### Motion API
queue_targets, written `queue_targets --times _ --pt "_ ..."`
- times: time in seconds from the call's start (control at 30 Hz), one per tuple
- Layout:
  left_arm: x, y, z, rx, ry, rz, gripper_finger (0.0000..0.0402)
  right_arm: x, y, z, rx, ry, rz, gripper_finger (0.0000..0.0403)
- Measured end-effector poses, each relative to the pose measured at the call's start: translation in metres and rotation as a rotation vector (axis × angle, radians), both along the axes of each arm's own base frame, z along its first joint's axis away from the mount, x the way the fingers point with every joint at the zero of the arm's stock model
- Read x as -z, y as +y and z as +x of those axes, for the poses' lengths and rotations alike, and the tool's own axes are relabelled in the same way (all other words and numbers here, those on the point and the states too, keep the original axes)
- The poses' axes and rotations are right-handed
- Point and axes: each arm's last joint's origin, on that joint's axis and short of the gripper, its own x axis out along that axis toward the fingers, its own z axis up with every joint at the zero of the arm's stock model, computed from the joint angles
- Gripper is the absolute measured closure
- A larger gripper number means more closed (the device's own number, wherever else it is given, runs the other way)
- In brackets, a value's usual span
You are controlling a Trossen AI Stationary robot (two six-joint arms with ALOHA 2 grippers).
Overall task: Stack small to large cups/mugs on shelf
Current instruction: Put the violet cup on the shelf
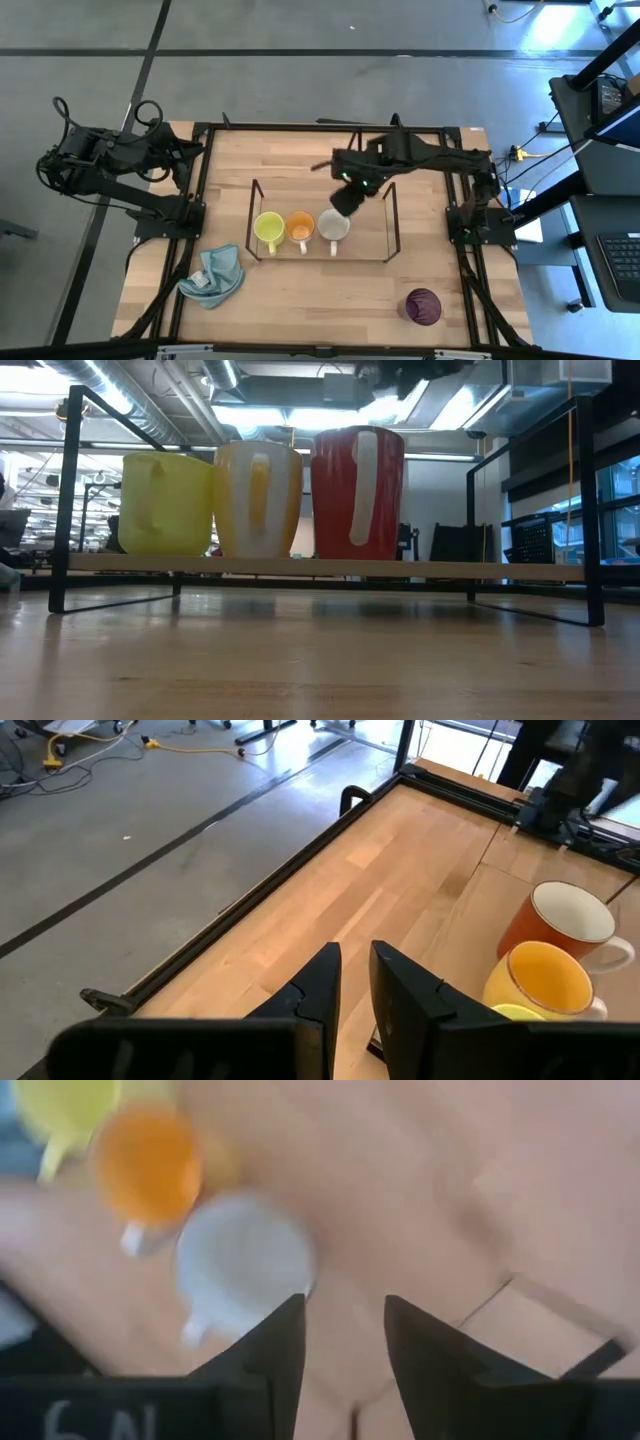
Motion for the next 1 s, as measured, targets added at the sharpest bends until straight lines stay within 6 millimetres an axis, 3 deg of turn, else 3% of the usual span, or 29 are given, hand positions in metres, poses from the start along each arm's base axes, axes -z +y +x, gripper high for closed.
queue_targets --times 0.23,0.4,0.57,0.87,1.0 --pt "0.0 -0.001 0.0 0.042 0.026 0.023 0.035 0.003 0.054 -0.009 -0.085 0.041 0.179 0.0283" --pt "0.0 -0.001 0.0 0.048 0.028 0.022 0.035 0.006 0.086 -0.019 -0.001 0.084 0.215 0.0297" --pt "0.001 -0.002 0.001 0.074 0.029 0.004 0.035 0.002 0.116 -0.039 0.111 0.112 0.252 0.0309" --pt "0.001 -0.003 0.001 0.123 0.043 -0.004 0.035 0.02 0.175 -0.089 0.396 0.246 0.255 0.0314" --pt "0.001 -0.003 0.001 0.124 0.043 -0.005 0.035 0.024 0.191 -0.115 0.545 0.233 0.219 0.0314"
